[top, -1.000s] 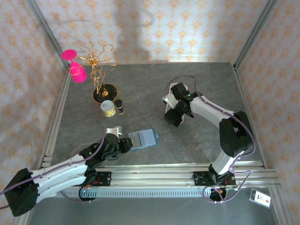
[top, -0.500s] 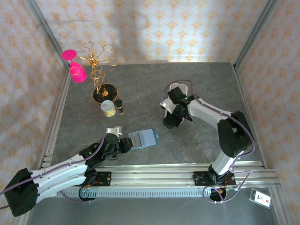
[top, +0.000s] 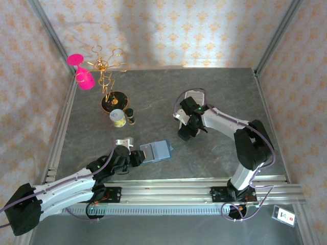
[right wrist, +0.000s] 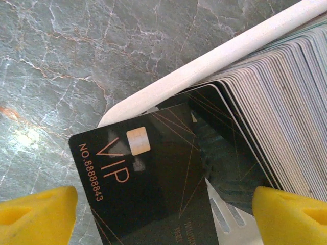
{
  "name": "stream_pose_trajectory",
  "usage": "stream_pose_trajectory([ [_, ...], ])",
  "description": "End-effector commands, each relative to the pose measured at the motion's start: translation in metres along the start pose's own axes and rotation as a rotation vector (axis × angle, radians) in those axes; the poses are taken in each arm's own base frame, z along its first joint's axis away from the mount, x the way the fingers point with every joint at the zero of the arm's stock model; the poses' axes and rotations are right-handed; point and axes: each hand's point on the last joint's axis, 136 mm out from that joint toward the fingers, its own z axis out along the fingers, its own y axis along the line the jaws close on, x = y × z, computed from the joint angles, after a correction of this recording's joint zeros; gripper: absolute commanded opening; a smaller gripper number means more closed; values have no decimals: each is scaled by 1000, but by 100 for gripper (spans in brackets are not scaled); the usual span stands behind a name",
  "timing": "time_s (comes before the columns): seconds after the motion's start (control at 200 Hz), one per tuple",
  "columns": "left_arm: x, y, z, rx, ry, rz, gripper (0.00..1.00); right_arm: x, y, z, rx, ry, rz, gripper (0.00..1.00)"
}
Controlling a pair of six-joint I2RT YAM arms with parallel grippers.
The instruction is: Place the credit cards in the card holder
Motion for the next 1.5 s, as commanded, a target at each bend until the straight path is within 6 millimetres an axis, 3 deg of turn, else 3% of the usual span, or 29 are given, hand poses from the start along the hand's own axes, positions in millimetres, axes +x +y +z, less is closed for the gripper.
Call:
stream_pose_trajectory([
  [0.0, -1, -5, 0, 17, -5, 0, 23, 16, -5, 12, 36, 71, -11, 85],
  [0.631, -4, -6, -1, 18, -15, 3, 23, 8, 6, -4, 33, 10, -50, 71],
  [0.826, -3, -5, -1, 18, -13, 3, 23, 18, 8, 1, 32, 34, -68, 63],
  [1.236, -3, -6, -1, 19, -10, 1, 22, 14, 3, -2, 54, 33, -78, 19],
  [1.497, -3, -7, -1, 22, -10, 0, 21, 8, 2, -11, 57, 3, -81, 14],
])
